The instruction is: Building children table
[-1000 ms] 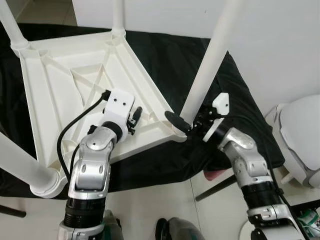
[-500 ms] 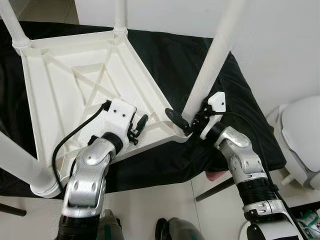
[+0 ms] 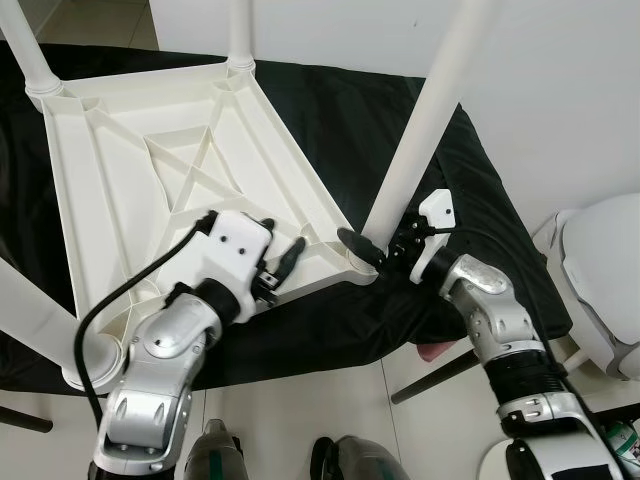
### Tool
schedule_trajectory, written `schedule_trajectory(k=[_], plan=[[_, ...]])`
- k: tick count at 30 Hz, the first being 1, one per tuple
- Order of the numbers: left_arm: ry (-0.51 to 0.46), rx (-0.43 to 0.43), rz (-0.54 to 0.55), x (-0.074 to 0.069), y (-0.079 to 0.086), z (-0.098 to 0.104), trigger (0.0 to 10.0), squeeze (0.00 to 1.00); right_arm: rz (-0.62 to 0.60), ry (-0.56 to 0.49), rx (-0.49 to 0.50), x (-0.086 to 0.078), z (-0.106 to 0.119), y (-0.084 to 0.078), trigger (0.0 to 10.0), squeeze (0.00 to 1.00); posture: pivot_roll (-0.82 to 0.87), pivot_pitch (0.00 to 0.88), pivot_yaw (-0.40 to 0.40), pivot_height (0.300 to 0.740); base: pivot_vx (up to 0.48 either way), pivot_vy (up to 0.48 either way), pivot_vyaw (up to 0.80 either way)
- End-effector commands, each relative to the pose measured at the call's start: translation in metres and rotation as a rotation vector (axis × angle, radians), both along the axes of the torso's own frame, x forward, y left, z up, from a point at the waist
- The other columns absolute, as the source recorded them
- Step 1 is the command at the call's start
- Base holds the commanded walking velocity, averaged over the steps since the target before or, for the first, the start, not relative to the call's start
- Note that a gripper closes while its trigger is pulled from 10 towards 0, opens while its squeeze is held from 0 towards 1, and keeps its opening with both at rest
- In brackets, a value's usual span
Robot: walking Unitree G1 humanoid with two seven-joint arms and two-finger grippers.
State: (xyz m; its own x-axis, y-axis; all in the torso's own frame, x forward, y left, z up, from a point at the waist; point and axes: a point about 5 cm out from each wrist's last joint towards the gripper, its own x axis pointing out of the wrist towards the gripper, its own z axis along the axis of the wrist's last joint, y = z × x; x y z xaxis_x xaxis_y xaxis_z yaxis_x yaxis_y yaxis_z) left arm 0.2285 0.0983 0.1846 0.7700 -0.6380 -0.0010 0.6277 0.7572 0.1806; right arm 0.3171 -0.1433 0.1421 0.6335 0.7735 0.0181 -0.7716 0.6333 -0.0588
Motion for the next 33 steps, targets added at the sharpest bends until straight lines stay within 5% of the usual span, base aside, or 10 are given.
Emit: schedule_trajectory(k=[1,2,18,22,27,31,33], plan=[[0.023,0.021,-0.109,-0.004,-0.006,-0.004,10.0,0.0,0.007,0.009,-0.013,0.001,-0.001,-0.007,6.9,0.0,0.02,0.039,-0.11,0.74,0.0,0.0,0.0],[0.019,0.025,-0.11,-0.004,-0.007,-0.004,10.0,0.0,0.012,0.011,-0.018,0.001,-0.001,-0.009,0.0,0.0,0.01,0.037,-0.107,0.74,0.0,0.0,0.0],[0.012,-0.002,-0.116,-0.001,-0.015,0.0,10.0,0.0,-0.035,-0.008,-0.02,0.005,-0.006,-0.013,0.0,0.0,0.01,0.027,-0.096,0.74,0.0,0.0,0.0],[0.016,-0.012,-0.119,-0.001,-0.017,0.0,10.0,0.0,-0.192,-0.001,-0.005,0.01,-0.01,-0.01,0.0,0.0,0.01,0.023,-0.099,0.74,0.0,0.0,0.0],[0.026,-0.011,-0.121,-0.001,-0.019,-0.003,10.0,0.0,-0.322,0.025,0.025,0.011,-0.016,-0.003,0.0,0.0,0.0,0.023,-0.1,0.74,0.0,0.0,0.0],[0.057,0.067,-0.13,-0.001,-0.025,-0.019,10.0,0.0,-0.416,0.071,0.137,0.002,-0.023,0.027,0.0,0.0,0.0,0.021,-0.099,0.74,0.0,0.0,0.0],[0.057,0.074,-0.131,-0.001,-0.025,-0.02,10.0,0.0,-0.431,0.076,0.149,0.001,-0.024,0.03,0.0,0.0,0.0,0.021,-0.099,0.74,0.0,0.0,0.0]])
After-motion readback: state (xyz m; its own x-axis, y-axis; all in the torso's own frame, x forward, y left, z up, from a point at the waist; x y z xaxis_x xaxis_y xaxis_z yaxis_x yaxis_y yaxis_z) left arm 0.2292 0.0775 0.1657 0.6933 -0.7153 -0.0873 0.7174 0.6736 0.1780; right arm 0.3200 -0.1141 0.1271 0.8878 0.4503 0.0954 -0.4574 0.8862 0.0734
